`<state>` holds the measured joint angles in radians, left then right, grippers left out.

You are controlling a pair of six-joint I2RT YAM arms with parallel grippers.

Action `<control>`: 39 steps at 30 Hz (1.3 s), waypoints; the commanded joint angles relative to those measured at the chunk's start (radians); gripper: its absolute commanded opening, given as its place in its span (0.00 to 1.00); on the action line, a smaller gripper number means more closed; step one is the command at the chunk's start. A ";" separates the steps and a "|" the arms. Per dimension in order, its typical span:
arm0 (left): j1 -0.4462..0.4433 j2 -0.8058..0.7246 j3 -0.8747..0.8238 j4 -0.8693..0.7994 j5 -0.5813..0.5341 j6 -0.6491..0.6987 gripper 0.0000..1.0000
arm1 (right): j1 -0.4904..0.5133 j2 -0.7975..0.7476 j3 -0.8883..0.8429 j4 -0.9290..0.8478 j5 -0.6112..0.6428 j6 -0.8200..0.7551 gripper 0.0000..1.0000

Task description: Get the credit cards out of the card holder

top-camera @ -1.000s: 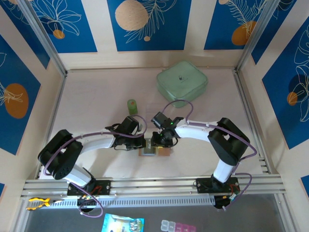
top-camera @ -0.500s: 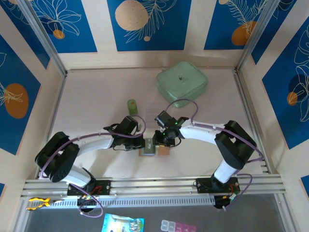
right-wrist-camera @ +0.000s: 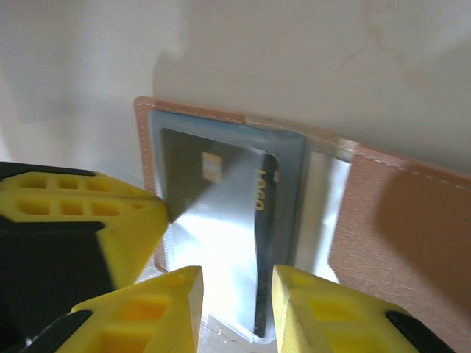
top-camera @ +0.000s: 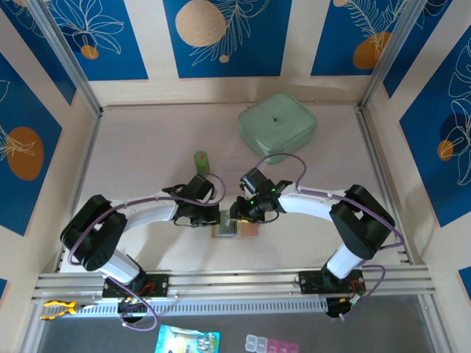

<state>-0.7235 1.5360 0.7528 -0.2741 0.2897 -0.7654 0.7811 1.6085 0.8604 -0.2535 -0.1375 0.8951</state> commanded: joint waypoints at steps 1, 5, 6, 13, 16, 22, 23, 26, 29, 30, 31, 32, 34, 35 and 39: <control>0.009 0.006 -0.011 -0.025 -0.019 0.023 0.05 | -0.002 0.017 -0.015 0.033 -0.048 0.013 0.31; 0.010 0.010 -0.027 -0.001 -0.009 0.012 0.05 | -0.004 0.029 -0.015 0.036 -0.052 0.013 0.30; 0.009 0.013 -0.030 0.004 -0.006 0.011 0.05 | -0.003 0.035 -0.014 0.039 -0.057 0.012 0.30; 0.009 0.013 -0.040 0.007 -0.001 0.008 0.05 | 0.001 0.068 -0.018 0.052 -0.059 0.018 0.29; 0.009 0.013 -0.041 0.010 0.001 0.008 0.05 | 0.002 0.077 -0.025 0.072 -0.072 0.021 0.29; 0.009 0.010 -0.046 0.012 0.001 0.004 0.05 | 0.004 0.100 -0.039 0.130 -0.106 0.035 0.26; 0.009 0.010 -0.047 0.013 0.002 0.005 0.05 | 0.004 0.103 -0.041 0.135 -0.110 0.037 0.26; 0.009 0.010 -0.050 0.016 0.003 0.003 0.05 | 0.004 0.111 -0.043 0.128 -0.104 0.035 0.26; 0.009 0.007 -0.055 0.012 0.001 0.003 0.05 | 0.005 0.107 -0.033 0.062 -0.055 0.023 0.26; 0.009 0.005 -0.056 0.012 0.000 0.002 0.05 | 0.007 0.104 -0.028 0.032 -0.031 0.016 0.26; 0.009 0.001 -0.059 0.012 0.000 0.001 0.05 | 0.007 0.100 -0.025 0.006 -0.011 0.012 0.27; 0.010 0.000 -0.062 0.013 0.000 0.000 0.05 | 0.007 0.096 -0.022 -0.011 0.005 0.009 0.27; 0.010 -0.005 -0.067 0.015 0.000 -0.002 0.05 | 0.007 0.086 -0.016 -0.047 0.031 0.001 0.27; 0.010 -0.006 -0.067 0.015 0.000 -0.003 0.05 | 0.008 0.078 -0.016 -0.055 0.038 -0.002 0.27; 0.009 -0.011 -0.067 0.015 0.000 -0.003 0.05 | 0.007 0.044 -0.010 -0.071 0.052 -0.012 0.28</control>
<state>-0.7200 1.5253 0.7151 -0.2092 0.2981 -0.7612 0.7860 1.6695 0.8528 -0.2108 -0.1474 0.9039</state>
